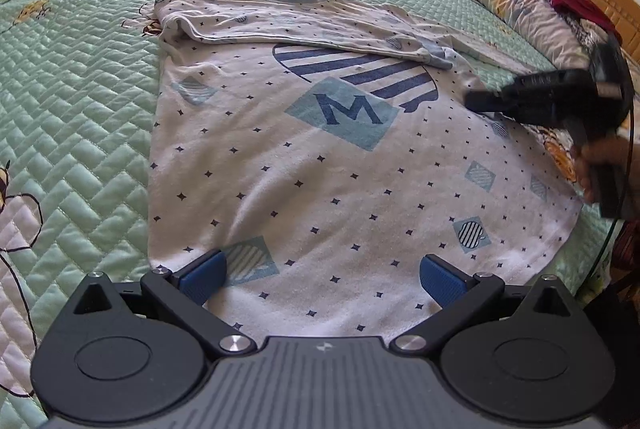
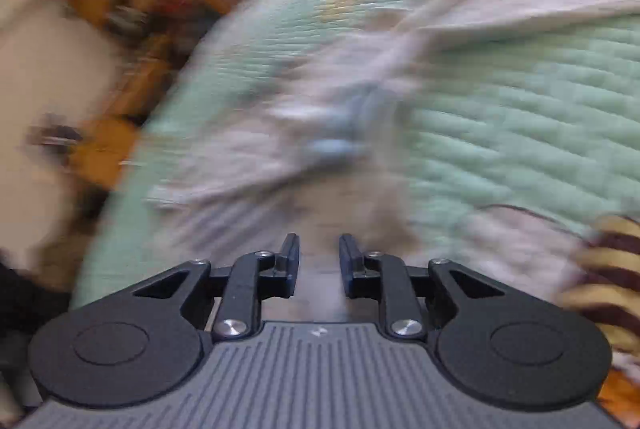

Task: Fold clothes

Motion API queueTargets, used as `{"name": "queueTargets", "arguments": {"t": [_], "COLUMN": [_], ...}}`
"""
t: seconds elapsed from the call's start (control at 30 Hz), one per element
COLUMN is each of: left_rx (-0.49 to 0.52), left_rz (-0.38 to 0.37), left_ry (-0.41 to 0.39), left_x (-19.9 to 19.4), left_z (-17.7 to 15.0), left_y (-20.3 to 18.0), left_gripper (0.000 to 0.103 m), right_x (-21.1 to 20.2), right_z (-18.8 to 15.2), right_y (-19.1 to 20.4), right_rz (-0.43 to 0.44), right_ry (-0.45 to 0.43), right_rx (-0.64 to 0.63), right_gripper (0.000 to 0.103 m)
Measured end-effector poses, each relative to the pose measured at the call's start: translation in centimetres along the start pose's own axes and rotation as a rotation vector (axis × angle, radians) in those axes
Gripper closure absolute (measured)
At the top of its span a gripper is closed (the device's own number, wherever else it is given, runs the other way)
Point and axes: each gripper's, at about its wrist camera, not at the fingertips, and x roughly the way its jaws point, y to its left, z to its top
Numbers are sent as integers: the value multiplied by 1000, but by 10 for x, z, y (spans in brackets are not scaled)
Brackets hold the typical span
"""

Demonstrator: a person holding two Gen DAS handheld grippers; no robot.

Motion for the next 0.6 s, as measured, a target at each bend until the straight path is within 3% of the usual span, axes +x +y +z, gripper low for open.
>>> {"name": "queueTargets", "arguments": {"t": [0.17,0.27,0.37,0.43,0.53,0.6], "left_rx": [-22,-36,-66,-66,-92,-108], "left_rz": [21,33,-14,-22,12,50], "left_ry": [-13,-38,-82,-91,-22,18], "left_x": [-6,-19,-33,-32,-7,7], "left_z": [5,11,23,31,32,25], "left_y": [-3,-8,-12,-14,-5,2], "left_gripper": [6,11,8,4,4,7], "right_x": [-40,-55,-51,-50,-59,-68], "right_z": [-20,-35,-51,-61,-72,-78], "right_y": [15,25,21,12,-2,-11], "right_rz": [-14,136,171,150,143,121], "right_ry": [-98,-57,5,14,-16,-30], "right_rx": [-18,-9,62,101,128,139], "right_gripper": [72,65,56,57,61,75]}}
